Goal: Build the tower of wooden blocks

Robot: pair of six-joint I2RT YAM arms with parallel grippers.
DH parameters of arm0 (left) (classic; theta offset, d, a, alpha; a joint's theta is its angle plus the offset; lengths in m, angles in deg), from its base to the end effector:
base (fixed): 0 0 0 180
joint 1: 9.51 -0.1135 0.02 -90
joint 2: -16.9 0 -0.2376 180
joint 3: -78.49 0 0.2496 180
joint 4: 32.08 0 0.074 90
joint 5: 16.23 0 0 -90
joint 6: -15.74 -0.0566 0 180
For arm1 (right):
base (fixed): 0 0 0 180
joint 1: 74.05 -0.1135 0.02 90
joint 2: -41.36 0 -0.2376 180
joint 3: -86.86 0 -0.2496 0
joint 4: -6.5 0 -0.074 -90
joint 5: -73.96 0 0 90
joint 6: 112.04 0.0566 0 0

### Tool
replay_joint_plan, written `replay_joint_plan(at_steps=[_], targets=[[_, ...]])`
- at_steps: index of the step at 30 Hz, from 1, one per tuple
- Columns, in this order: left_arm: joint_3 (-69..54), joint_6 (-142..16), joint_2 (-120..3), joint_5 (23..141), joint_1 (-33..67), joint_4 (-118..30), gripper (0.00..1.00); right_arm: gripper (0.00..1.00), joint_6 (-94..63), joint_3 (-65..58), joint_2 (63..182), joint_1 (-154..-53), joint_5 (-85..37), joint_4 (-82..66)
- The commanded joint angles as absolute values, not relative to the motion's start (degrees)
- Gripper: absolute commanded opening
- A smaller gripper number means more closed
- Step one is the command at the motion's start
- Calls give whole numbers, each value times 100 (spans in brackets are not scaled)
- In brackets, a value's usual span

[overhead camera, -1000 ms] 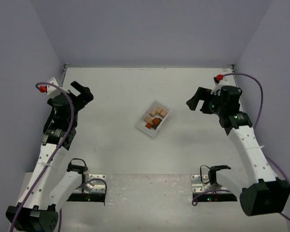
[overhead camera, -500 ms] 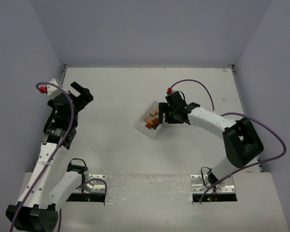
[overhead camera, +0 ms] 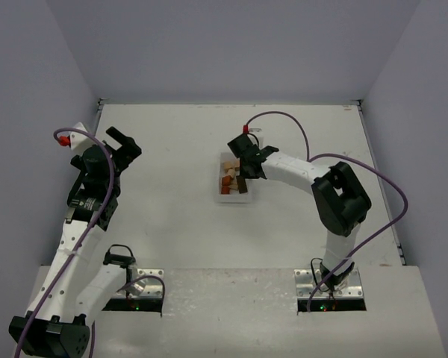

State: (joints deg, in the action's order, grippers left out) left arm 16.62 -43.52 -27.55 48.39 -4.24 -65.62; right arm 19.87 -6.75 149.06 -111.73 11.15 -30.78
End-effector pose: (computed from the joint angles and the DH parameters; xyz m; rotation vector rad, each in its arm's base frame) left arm 0.2101 0.0050 0.3199 -0.6936 1.6875 -0.0329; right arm 0.3241 0.2177 0.1430 0.2545 2.4195 -0.0142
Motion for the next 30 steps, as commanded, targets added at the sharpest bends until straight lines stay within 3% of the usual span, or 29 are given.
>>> replay_joint_plan(at_steps=[1, 7, 11, 21, 25, 30], targets=[[1510, -4279, -2677, 4670, -389, -6478, 100, 0, 944, -92, 14770, -11149, 2376, -2773], [1510, -4261, -2732, 4588, -389, -6488, 100, 0, -1489, 702, 15196, -11188, 3047, -1884], [1496, -4241, -2789, 4520, -389, -6508, 100, 0, -3849, 704, 15766, -11389, 3962, -344], [1423, -4183, -2850, 4463, -389, -6611, 100, 0, -10783, 501, 17507, -11825, 4944, 6349], [1423, -4183, -2854, 4374, -389, -6634, 100, 0, -12083, 733, 17999, -11972, 4869, 7541], [1396, -4174, -2861, 4353, -387, -6664, 100, 0, -12394, 398, 18060, -12168, 4966, 7936]])
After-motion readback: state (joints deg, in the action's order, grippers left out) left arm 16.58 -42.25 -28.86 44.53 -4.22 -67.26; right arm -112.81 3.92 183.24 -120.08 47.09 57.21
